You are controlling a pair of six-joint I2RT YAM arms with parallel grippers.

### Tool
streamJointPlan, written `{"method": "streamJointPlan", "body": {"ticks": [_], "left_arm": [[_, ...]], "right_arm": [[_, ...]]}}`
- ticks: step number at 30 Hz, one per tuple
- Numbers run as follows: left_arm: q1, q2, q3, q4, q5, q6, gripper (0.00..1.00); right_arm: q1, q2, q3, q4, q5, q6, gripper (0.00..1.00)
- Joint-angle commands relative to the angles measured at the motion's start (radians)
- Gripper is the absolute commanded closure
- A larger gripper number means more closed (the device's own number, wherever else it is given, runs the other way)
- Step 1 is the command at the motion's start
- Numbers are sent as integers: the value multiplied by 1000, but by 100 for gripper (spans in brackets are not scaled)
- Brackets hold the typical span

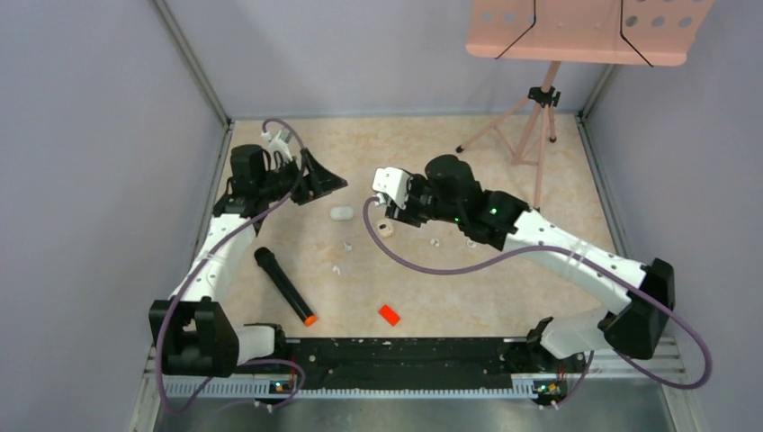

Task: Insert the wireless bluetooth earbuds into the charging case
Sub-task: Pick up the charging case at the center of the board.

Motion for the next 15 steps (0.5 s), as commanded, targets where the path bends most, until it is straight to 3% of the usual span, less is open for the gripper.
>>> {"method": "streamJointPlan", "body": {"ticks": [1, 4, 9, 15], "left_arm": [[-108, 14, 98, 277, 267, 118, 19], [-170, 55, 141, 317, 297, 174, 22], [-227, 144, 205, 378, 397, 121, 31], [-263, 217, 297, 217, 442, 263, 32]], "right_arm": [[-3, -52, -14, 63, -4, -216, 60], [-4, -59, -1, 70, -22, -254, 60], [-3, -50, 6, 99, -23, -300, 60], [-3, -27, 56, 100, -13, -276, 60]]}}
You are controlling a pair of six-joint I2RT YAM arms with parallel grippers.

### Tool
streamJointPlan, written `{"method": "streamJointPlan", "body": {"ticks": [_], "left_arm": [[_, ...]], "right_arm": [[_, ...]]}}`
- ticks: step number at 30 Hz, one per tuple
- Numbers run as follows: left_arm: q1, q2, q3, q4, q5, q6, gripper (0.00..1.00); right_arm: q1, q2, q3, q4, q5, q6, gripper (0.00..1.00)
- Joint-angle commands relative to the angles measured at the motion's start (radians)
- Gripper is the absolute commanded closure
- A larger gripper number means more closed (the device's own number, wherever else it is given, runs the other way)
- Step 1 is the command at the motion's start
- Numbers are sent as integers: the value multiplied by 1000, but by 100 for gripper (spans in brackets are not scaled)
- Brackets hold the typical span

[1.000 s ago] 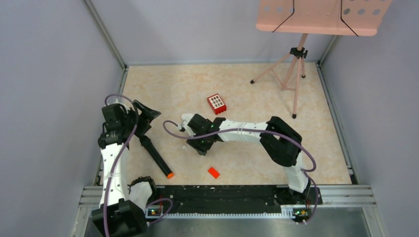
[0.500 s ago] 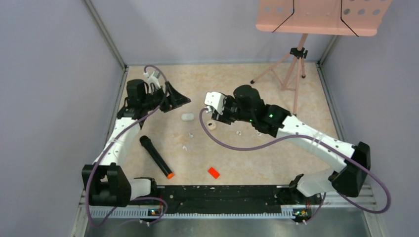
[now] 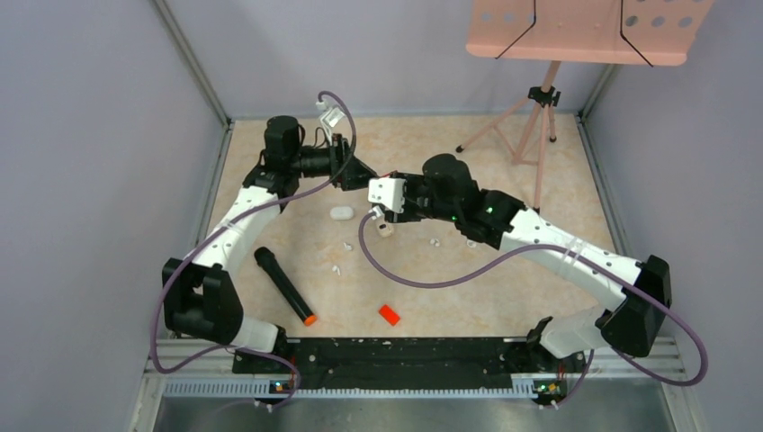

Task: Insert the wireless bluetooth earbuds into the charging case
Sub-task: Pick up the charging case at the center of the board.

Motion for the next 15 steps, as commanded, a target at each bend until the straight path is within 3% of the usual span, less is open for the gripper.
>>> {"method": "streamJointPlan", "body": {"ticks": [1, 15], "left_arm": [[-23, 36, 84, -48, 89, 95, 32], [-69, 123, 166, -160, 114, 143, 40]], "right_arm": [[-1, 12, 60, 47, 0, -8, 60], [-2, 4, 35, 121, 71, 6, 61]]}}
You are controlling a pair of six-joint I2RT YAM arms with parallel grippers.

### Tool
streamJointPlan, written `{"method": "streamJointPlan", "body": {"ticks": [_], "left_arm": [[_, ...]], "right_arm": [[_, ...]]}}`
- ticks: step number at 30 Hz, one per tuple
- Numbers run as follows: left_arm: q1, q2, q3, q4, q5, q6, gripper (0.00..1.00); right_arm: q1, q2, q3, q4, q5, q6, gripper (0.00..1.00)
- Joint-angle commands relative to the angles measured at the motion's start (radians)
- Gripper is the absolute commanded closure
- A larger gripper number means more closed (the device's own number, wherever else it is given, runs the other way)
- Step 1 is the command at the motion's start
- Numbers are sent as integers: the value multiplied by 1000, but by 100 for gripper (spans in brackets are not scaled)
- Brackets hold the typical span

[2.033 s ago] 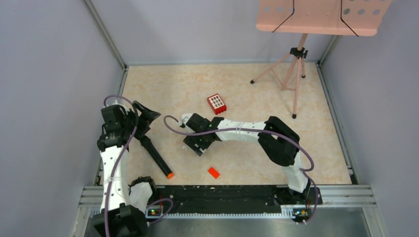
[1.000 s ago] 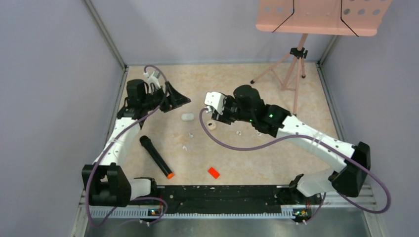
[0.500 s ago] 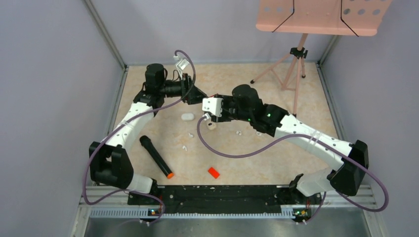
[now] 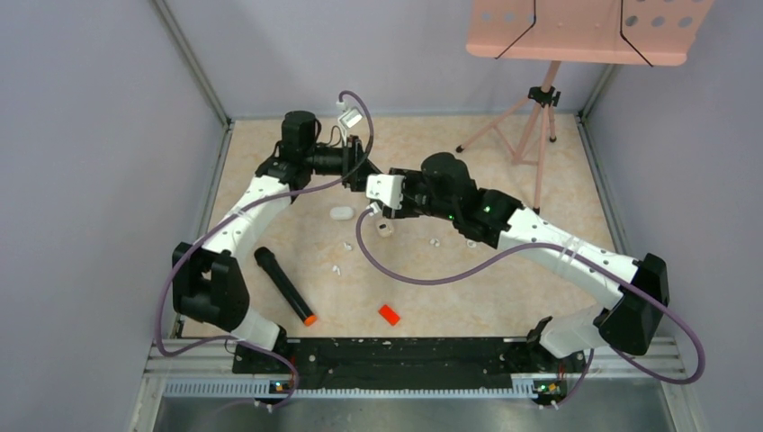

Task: Insert the wireless bluetooth earbuds into the charging case
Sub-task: Pick up the charging case at the center of the board.

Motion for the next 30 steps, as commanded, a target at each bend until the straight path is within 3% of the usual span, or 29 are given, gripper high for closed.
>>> {"method": "streamJointPlan", "body": {"ticks": [1, 5, 8, 11, 14, 17, 19, 24, 30], "left_arm": [[-5, 30, 68, -57, 37, 41, 40], [-6, 53, 90, -73, 50, 48, 50], [-6, 67, 99, -55, 71, 45, 73], [-6, 74, 97, -25, 86, 33, 90], [-6, 65, 81, 22, 90, 31, 95], [-6, 34, 25, 119, 89, 40, 97], [-6, -3, -40, 266, 82, 53, 98], [-20, -96, -160, 399, 67, 213, 97], [-54, -181, -211, 348, -4, 496, 96]], "right_arm": [[-1, -19, 25, 108, 51, 14, 61], [-1, -21, 10, 143, 57, 16, 61], [-2, -21, 5, 151, 57, 25, 59], [-4, -16, 8, 90, 54, 44, 38], [-72, -9, 99, -77, -58, 172, 23], [-201, 44, 261, -272, -283, 371, 22], [-288, 95, 370, -378, -451, 482, 26], [-350, 199, 524, -556, -715, 427, 37], [-351, 229, 509, -559, -803, 359, 42]]}}
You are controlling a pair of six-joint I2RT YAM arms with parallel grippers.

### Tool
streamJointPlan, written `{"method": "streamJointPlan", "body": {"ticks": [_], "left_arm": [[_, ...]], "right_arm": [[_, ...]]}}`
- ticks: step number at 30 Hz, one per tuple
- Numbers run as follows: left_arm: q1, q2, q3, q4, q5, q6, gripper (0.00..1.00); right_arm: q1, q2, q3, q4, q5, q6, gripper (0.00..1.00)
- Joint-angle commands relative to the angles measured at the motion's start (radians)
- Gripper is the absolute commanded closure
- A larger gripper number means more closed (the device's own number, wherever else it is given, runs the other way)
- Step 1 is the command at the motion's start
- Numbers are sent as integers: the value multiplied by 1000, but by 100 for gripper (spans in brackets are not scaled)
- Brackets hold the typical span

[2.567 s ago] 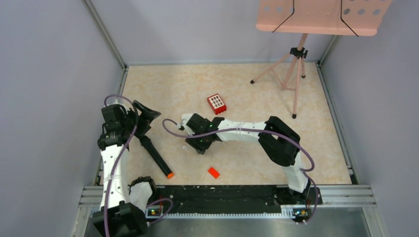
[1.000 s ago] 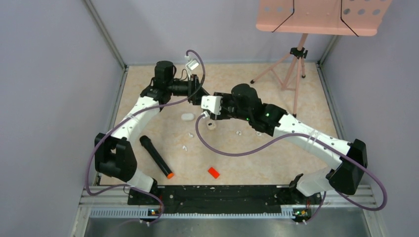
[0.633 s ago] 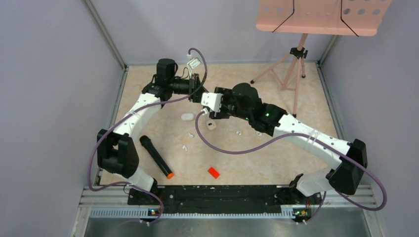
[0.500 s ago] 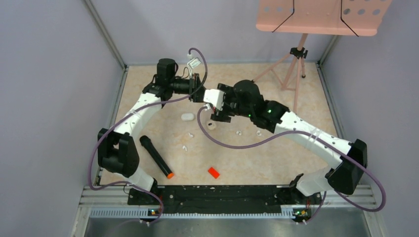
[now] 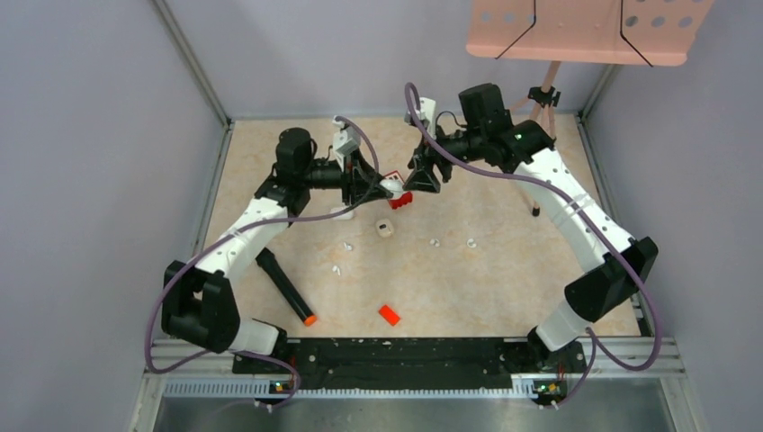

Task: Insert the wireless bluetooth earbuds into the charging case
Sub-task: Open the charging case.

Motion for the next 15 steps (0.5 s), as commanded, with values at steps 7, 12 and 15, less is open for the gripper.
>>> {"method": "streamJointPlan", "body": {"ticks": [7, 12, 15], "left_arm": [[-51, -108, -35, 67, -27, 329, 96], [-66, -86, -32, 139, -25, 246, 97], [-69, -65, -30, 196, -27, 183, 97]], "right_arm": [[8, 51, 41, -69, -187, -71, 43], [10, 53, 40, -69, -205, -89, 50], [9, 50, 43, -73, -198, -100, 61]]}}
